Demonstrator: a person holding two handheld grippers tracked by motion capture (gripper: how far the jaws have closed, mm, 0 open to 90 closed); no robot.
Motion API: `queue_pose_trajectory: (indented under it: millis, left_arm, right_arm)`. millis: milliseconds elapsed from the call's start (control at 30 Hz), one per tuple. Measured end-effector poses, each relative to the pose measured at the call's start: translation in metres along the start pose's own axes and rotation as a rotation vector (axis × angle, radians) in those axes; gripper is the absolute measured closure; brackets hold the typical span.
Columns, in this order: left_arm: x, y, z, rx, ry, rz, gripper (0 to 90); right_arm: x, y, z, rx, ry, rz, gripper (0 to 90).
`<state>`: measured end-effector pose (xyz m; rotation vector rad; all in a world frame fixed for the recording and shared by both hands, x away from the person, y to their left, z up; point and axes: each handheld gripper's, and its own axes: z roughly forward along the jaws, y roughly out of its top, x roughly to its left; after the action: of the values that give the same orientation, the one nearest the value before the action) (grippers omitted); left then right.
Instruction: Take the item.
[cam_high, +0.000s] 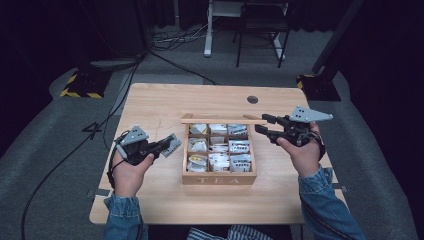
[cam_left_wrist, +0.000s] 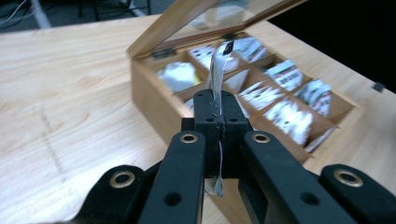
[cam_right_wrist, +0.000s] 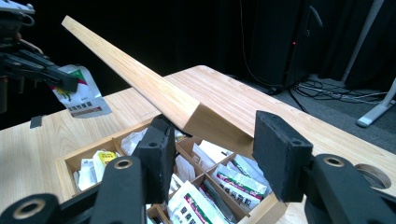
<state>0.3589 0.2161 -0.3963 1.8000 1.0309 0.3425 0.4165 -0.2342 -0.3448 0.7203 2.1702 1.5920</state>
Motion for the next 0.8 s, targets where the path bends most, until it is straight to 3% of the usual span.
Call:
queue_pose_trajectory:
  millis: [200,467,800]
  left_arm:
    - [0.016,-0.009,0.003,0.010,0.038,-0.062,89.1]
    - [0.032,-0.021,0.007,0.038,0.082,-0.113,89.0]
    - [0.048,-0.035,0.017,0.078,0.079,-0.187,88.9]
  right_arm:
    - [0.001,-0.001,0.000,0.003,0.001,-0.002,49.7]
    - [0.001,-0.001,0.000,0.004,0.001,-0.001,49.7]
    - [0.001,-0.001,0.000,0.004,0.003,-0.001,49.6]
